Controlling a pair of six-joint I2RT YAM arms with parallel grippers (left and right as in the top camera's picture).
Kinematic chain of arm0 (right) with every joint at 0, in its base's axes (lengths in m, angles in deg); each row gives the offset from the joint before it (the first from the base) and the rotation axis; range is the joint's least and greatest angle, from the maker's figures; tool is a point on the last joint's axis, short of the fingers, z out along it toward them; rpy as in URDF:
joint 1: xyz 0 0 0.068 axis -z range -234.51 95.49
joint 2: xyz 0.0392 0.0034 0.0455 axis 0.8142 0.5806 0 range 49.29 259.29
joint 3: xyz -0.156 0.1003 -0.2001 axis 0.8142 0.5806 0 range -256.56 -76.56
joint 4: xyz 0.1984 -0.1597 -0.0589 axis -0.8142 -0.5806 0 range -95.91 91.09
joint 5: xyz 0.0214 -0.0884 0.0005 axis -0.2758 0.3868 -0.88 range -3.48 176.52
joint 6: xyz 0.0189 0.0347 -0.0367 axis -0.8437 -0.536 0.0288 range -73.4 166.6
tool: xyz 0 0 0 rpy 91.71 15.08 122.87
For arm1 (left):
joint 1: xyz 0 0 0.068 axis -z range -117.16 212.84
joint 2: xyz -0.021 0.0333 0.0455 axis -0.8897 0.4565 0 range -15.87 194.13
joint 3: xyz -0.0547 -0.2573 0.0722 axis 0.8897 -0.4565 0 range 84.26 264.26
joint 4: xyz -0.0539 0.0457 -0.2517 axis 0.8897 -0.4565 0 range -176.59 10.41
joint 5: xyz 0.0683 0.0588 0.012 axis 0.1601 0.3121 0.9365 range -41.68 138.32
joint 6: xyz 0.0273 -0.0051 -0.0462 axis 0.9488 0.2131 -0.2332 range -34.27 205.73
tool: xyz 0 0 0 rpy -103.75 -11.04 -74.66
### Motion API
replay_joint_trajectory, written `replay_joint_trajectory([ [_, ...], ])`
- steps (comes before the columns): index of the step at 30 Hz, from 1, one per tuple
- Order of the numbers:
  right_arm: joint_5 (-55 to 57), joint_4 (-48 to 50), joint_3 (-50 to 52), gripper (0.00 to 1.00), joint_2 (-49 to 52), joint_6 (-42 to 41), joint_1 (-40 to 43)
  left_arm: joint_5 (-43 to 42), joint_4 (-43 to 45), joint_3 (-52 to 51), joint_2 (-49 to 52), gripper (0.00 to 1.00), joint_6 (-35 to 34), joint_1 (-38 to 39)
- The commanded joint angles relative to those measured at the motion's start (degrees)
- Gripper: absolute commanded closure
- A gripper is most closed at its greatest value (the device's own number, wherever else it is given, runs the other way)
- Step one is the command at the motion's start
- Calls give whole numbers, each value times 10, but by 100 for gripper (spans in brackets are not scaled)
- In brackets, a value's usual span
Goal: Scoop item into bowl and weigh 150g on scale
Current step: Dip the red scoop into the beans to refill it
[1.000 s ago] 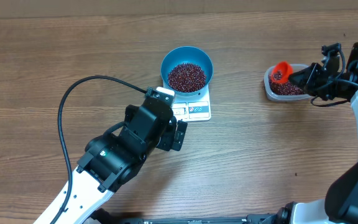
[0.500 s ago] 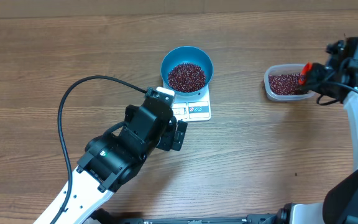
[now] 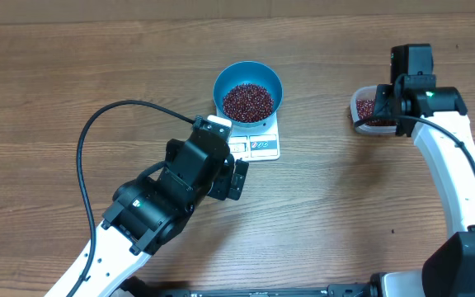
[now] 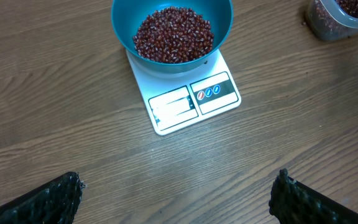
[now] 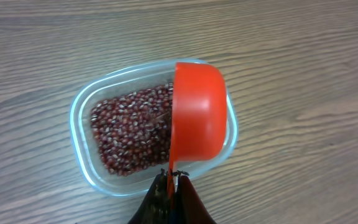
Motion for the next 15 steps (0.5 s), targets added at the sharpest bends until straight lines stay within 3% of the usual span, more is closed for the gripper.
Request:
replay_joint_trajectory([
  [1,43,3,-3,96,-18,-39,-1,-3,2,-1,3,0,11,0],
  [10,5,10,-3,96,-18,-101,-2,-3,2,-1,3,1,11,0],
  [15,-84,41,-3,96,-18,-62,-26,-3,2,-1,3,0,11,0],
])
